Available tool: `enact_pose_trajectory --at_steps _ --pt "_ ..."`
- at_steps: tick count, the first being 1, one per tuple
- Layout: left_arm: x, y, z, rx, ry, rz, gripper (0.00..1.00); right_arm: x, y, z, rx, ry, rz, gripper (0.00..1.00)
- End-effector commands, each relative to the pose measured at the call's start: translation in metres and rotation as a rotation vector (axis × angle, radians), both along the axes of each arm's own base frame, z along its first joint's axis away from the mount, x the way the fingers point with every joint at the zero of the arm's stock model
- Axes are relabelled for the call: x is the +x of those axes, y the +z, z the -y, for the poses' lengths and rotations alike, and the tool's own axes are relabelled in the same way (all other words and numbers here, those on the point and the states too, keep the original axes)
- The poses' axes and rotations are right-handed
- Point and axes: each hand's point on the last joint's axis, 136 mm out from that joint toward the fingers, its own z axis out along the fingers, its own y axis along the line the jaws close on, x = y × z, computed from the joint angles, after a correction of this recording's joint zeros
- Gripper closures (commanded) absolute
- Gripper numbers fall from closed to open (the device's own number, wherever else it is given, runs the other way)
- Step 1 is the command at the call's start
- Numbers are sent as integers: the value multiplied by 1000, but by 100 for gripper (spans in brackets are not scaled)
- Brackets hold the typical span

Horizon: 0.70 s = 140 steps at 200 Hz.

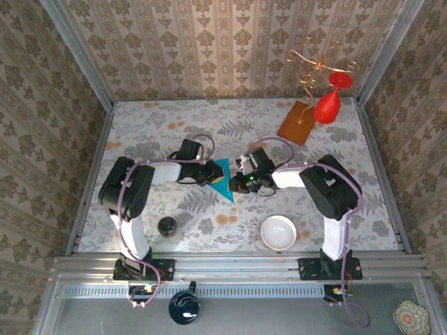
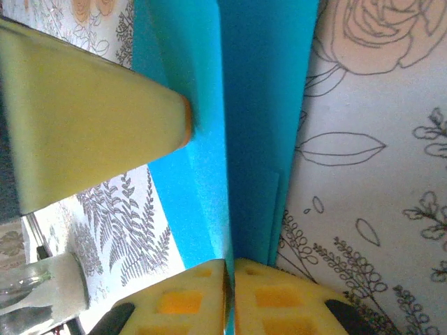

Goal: Fold a paper plane with a square sheet of paper (pick it up from the middle)
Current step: Fourth fold the wing at the center of the table.

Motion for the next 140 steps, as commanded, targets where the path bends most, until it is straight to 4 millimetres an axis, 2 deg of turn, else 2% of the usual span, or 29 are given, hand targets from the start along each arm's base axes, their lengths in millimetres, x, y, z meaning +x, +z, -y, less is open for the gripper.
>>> enact_pose_trajectory --at_steps 1,50,140 --pt "7 21 3 -17 -16 70 82 -6 -13 3 32 1 -60 89" --pt "11 30 7 -56 -16 112 82 -7 -17 4 104 -11 -128 91" --pt "13 17 12 -55 -38 87 82 -3 -21 10 138 -41 -186 92"
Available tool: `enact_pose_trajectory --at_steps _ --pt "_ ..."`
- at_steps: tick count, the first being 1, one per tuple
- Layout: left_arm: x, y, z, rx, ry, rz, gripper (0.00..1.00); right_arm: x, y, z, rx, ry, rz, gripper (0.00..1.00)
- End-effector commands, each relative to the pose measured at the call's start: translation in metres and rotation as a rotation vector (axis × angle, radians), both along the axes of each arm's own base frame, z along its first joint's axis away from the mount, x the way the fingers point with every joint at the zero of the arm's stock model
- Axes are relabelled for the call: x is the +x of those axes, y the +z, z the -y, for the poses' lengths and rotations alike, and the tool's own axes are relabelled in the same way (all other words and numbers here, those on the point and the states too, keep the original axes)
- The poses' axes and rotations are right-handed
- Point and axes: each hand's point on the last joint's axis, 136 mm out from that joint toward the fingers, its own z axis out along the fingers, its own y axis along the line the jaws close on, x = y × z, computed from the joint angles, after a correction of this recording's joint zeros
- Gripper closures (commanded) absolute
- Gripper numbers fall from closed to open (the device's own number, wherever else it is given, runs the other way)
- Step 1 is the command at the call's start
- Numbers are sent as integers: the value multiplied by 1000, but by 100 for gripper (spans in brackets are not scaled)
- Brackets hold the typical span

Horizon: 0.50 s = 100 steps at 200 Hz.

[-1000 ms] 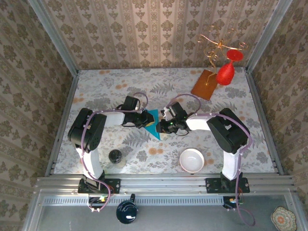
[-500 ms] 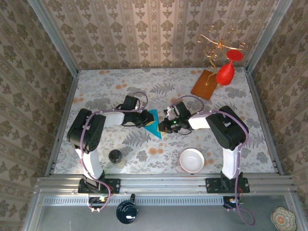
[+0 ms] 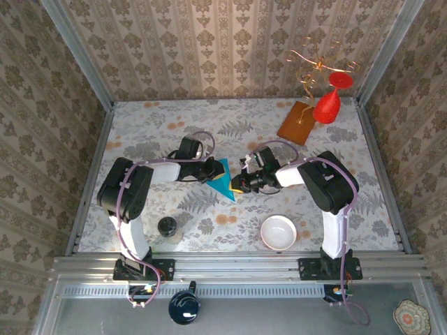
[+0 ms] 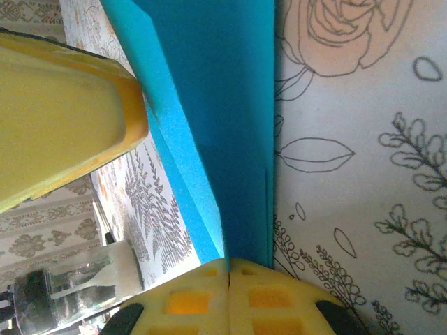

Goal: Fold a paper plane with a square sheet of paper (pick it up from the middle)
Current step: Fourth fold the wing at the center of the table.

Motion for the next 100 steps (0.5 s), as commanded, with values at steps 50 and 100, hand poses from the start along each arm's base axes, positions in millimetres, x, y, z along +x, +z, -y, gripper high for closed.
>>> enact_pose_trajectory --at_steps 50,100 --pt "10 -1 10 -16 -37 24 83 -5 -26 10 -33 -35 -77 92" --pt "11 -9 10 -4 -35 10 84 -6 -28 13 -44 -43 -90 91"
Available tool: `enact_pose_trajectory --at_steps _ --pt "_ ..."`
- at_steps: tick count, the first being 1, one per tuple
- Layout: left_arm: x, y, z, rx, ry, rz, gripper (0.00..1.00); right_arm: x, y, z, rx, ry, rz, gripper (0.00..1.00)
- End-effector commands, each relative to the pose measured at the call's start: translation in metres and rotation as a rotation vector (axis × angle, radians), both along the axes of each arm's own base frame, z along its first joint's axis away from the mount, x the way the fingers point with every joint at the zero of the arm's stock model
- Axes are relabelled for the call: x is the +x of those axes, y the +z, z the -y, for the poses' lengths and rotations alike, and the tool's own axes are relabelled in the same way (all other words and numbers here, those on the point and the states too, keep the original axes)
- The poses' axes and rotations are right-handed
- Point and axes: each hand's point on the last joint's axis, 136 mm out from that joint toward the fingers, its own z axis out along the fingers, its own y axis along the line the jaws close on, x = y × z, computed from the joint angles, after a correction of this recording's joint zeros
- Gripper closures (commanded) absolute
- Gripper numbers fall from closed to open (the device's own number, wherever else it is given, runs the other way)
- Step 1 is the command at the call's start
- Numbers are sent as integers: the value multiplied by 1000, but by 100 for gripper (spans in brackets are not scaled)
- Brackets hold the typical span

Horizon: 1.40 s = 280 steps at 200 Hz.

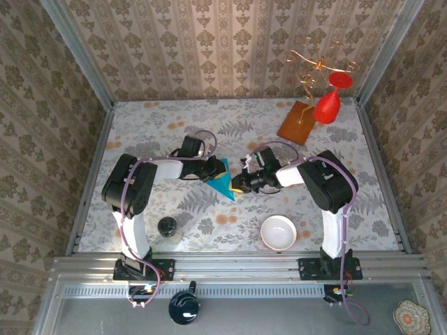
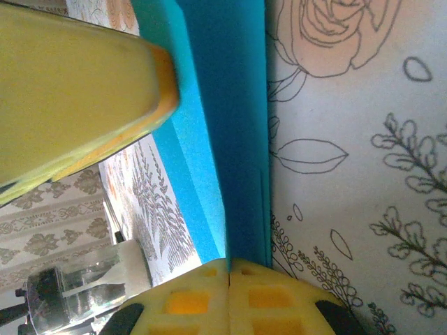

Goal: Fold a paper plane with a square sheet of paper (pick it up from the middle)
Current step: Fourth fold the wing at the center of the table.

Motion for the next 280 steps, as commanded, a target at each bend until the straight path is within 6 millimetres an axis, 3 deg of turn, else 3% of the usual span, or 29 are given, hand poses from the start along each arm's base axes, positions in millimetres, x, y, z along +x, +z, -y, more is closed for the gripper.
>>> enact_pose_trajectory --at_steps 1,134,226,280 --pt "1 -1 3 -2 -29 20 84 -7 -29 12 -66 -34 -70 91" --pt "3 -15 2 25 -23 -8 85 -6 -23 14 -81 -44 -79 86" --pt "2 -21 0 33 -18 -26 85 -6 20 17 -41 -76 -42 68" --pt "1 -22 0 31 -17 -29 85 -5 43 27 -150 -91 76 72"
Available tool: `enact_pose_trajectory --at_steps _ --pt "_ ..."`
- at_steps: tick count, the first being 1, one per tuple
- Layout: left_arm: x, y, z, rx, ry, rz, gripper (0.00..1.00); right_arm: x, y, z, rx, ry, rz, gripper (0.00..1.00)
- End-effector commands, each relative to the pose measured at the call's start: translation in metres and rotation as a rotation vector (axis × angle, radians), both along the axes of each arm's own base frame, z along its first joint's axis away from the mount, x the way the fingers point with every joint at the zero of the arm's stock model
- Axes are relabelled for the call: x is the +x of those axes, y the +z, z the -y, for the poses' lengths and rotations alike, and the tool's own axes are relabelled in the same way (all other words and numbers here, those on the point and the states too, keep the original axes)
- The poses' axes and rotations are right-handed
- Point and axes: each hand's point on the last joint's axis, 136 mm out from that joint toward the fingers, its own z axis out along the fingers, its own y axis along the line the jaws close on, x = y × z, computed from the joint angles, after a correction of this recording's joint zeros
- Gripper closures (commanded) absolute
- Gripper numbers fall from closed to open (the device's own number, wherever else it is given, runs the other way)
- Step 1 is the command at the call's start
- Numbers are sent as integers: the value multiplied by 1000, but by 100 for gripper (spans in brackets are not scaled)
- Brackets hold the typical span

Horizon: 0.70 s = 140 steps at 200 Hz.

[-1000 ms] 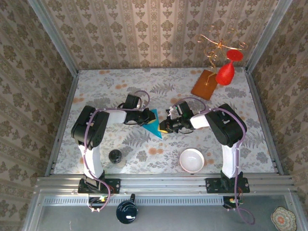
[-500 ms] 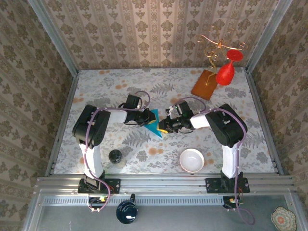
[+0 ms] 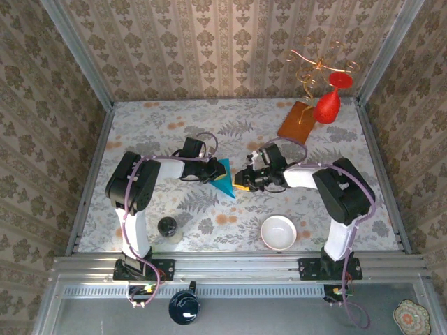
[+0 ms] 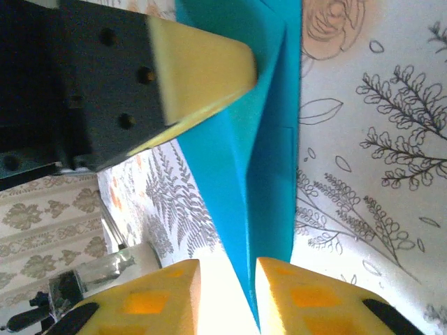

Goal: Fold a paper plane with a square sheet of paper (pick it up from the middle)
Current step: Fourth fold the wing at the center of the table.

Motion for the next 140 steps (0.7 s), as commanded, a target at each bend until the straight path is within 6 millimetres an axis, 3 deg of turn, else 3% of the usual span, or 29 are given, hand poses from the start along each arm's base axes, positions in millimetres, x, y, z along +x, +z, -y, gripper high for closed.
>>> enact_pose_trajectory --at_steps 1,83,140 --pt "1 -6 0 11 -14 0 85 -1 7 7 -91 -8 48 72" --pt "0 -3 0 8 -13 2 85 -6 -1 -31 -171 102 83 77" --pt "1 2 2 -9 -17 10 85 -12 -20 -27 -230 108 49 77"
